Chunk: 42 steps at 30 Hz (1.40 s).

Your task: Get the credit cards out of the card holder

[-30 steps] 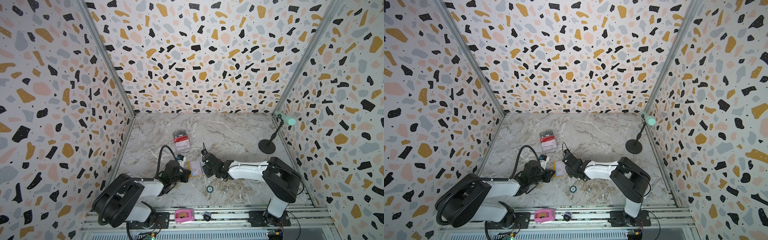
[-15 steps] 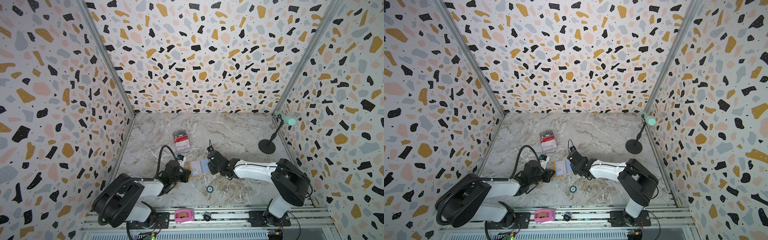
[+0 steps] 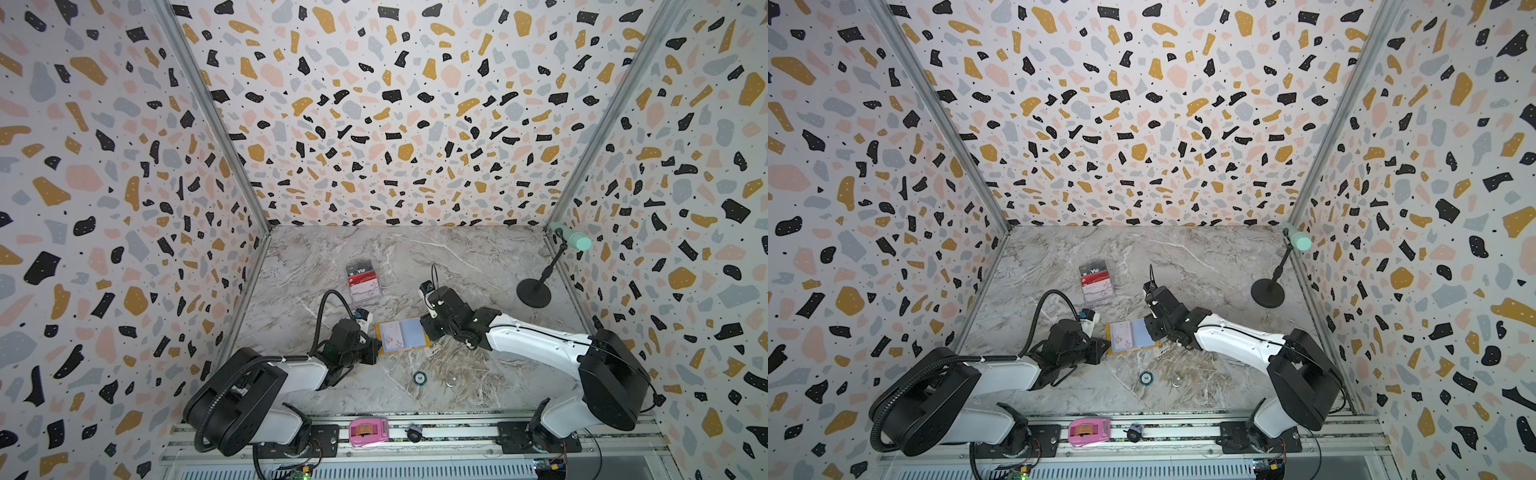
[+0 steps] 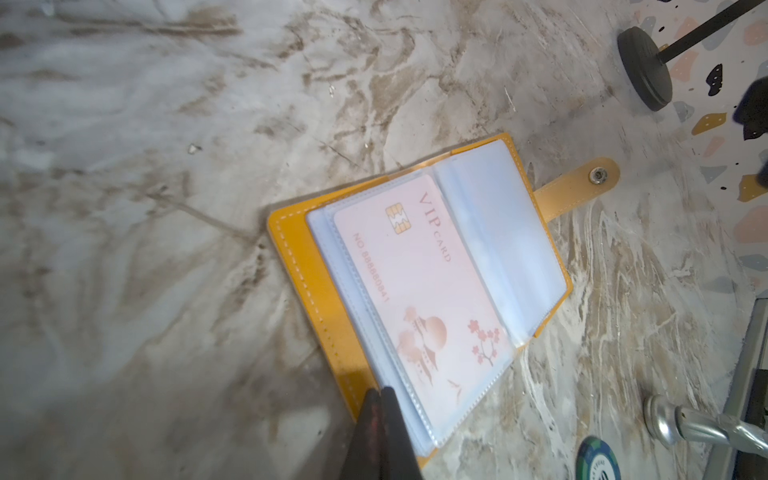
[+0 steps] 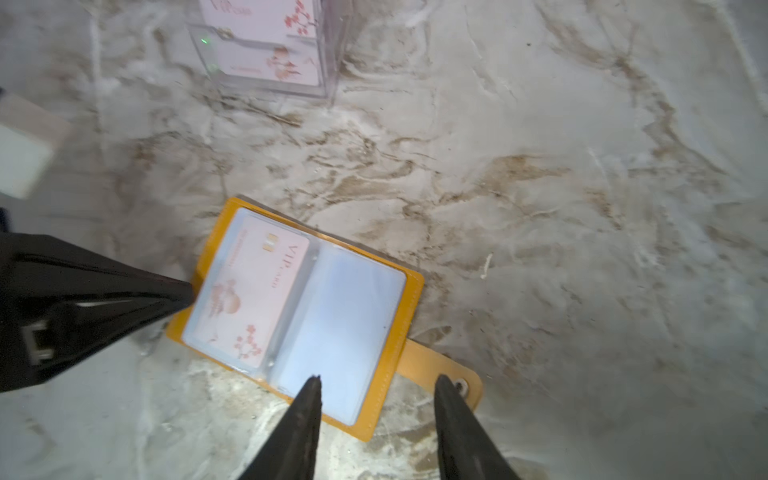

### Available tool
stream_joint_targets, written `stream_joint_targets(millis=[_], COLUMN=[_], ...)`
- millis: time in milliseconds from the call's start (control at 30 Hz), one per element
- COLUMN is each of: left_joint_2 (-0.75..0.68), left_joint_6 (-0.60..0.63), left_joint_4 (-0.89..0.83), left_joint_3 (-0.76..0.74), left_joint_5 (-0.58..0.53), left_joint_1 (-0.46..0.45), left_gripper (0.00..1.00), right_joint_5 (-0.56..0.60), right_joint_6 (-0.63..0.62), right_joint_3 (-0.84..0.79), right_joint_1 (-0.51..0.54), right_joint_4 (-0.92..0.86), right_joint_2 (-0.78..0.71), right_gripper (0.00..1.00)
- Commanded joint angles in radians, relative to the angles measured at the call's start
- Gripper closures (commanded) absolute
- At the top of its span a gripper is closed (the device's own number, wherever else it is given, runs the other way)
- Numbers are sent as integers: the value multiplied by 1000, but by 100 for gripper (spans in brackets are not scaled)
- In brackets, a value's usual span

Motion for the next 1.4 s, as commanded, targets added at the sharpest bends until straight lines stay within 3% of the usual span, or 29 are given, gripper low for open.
stream_joint_targets(millis=[0, 133, 567, 1367], left_joint_2=[-11, -25, -31, 44], left_joint_6=[21, 31, 54, 115], left_joint_4=[-66, -90, -142, -202], left_joint_3=[22, 32, 109, 140], left_joint_5=[7, 9, 32, -20], left_joint_1=[-7, -6, -5, -5], left_gripper=[100, 100, 100, 100], right_joint_5=[-333, -507, -547, -556], right_joint_6=[32, 109, 198, 203], right_joint_3=[-49, -98, -27, 113], right_joint_1=[-47, -91, -87, -62], right_joint_4=[130, 272, 336, 253], right_joint_2=[-8, 42, 232, 401], right_gripper=[57, 63, 66, 68])
